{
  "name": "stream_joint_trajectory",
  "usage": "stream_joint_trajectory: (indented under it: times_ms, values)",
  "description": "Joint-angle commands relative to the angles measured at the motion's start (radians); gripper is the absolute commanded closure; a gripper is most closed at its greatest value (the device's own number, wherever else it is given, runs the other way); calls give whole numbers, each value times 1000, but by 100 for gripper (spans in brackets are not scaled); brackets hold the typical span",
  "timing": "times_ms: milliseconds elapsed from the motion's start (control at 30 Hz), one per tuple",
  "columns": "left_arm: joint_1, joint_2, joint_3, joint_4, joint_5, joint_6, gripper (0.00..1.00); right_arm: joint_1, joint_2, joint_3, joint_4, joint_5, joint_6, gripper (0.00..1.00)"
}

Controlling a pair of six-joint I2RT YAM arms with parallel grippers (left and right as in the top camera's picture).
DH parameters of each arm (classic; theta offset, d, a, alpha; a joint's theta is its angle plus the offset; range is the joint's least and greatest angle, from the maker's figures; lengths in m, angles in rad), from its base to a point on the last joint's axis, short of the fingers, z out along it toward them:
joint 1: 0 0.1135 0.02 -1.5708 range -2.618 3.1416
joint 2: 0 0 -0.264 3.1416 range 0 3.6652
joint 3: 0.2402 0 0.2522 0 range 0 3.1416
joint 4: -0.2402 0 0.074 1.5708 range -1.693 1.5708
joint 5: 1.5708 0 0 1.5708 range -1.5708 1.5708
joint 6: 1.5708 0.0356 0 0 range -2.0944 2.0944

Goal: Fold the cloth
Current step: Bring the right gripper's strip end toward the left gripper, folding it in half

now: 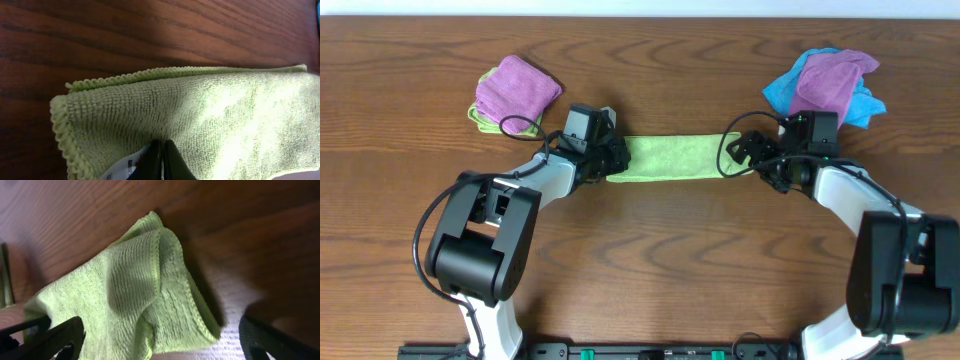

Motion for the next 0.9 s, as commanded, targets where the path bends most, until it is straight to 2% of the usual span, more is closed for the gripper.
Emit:
stream_joint_trajectory:
  times_ms: [0, 133, 267, 367, 433, 533, 600, 633, 867]
  values:
    - [0, 13, 10, -13, -39, 22, 94, 27, 29, -8, 20, -34, 34, 5]
    - [0, 13, 10, -13, -38, 21, 94, 54, 70, -8, 72, -56, 54, 16]
    - [0, 13, 10, -13, -37, 17, 95, 86, 111, -8, 121, -56, 82, 18]
    - [0, 13, 10, -13, -37, 17, 94, 107, 141, -8, 159, -56, 81, 27]
    - [0, 13, 10, -14, -34, 17, 94, 113, 151, -8, 183, -55, 81, 42]
    - [0, 13, 10, -14, -34, 17, 94, 112, 148, -7, 244, -56, 69, 82]
    - [0, 13, 10, -14, -34, 17, 95, 108, 141, -6, 286, -66, 62, 95]
    - [0, 13, 10, -14, -32, 17, 94, 105, 135, -6, 302, -73, 62, 98]
    - [2, 13, 13, -13, -22, 17, 94, 105, 43, -5, 346, -104, 11, 99]
